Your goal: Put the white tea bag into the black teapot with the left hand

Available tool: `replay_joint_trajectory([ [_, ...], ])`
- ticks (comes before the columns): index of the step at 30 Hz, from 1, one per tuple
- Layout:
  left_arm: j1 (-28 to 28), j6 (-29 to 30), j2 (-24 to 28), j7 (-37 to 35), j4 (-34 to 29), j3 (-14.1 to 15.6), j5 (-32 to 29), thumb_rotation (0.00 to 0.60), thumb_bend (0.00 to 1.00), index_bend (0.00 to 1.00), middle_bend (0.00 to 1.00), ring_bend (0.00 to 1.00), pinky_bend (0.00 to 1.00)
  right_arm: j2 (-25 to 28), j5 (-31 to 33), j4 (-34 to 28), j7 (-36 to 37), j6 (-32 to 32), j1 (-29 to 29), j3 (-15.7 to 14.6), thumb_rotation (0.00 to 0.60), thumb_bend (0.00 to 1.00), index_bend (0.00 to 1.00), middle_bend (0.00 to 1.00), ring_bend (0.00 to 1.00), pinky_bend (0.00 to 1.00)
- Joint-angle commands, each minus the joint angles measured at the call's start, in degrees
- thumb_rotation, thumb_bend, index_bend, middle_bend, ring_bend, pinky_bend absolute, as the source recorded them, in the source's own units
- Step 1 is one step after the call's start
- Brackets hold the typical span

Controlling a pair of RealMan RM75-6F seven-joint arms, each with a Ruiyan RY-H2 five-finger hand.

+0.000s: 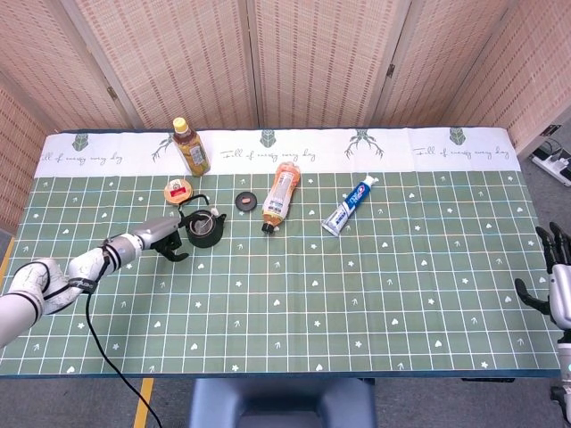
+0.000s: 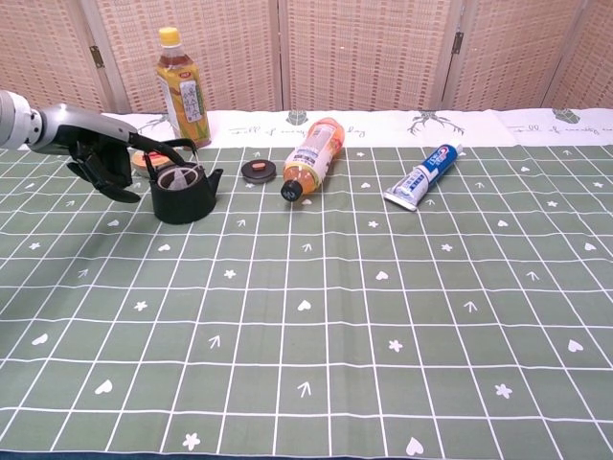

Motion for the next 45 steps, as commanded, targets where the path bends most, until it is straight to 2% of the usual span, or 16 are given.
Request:
replay_joint_trajectory([
  [1, -0.1, -0.1, -0.8, 0.2, 0.8, 0.3, -0.2, 0.6, 0.43, 0.0, 1.0, 1.0, 1.0, 0.0, 0.0, 0.0, 0.1, 0.1, 0.0, 0.0, 0.6, 0.36, 0.0, 0.0, 0.0, 0.0],
  [21, 0.2, 0.7, -4.3, -1.2, 5.1, 3.0, -0.5, 0.6, 0.43, 0.0, 1.0, 1.0, 1.0, 0.0, 0.1, -0.2, -0.1, 0.3, -0.1, 0.1, 0.6, 0.36, 0.0, 0.0, 0.0, 0.0],
  [35, 1.1, 1.0, -8.5, -4.2, 11.4, 5.0, 0.0, 0.6, 0.43, 0.0, 1.0, 1.0, 1.0, -0.3, 1.0, 0.1, -0.7, -0.6, 0.4, 0.3, 0.6, 0.36, 0.0, 0.0, 0.0, 0.0],
  [39, 1.1, 3.1, -7.5, -5.1, 11.4, 4.5, -0.2, 0.6, 0.43, 0.0, 1.0, 1.0, 1.0, -0.3, 0.8, 0.0, -0.8, -0.5, 0.4, 0.2, 0.6, 0.36, 0.0, 0.0, 0.0, 0.0],
  [45, 0.5, 4.9, -2.6, -3.1, 6.1, 3.9, -0.8, 0.6, 0.43, 0.0, 1.0, 1.0, 1.0, 0.0, -0.1, -0.3, -0.4, 0.3, 0.0, -0.1, 0.6, 0.36, 0.0, 0.0, 0.0, 0.0],
])
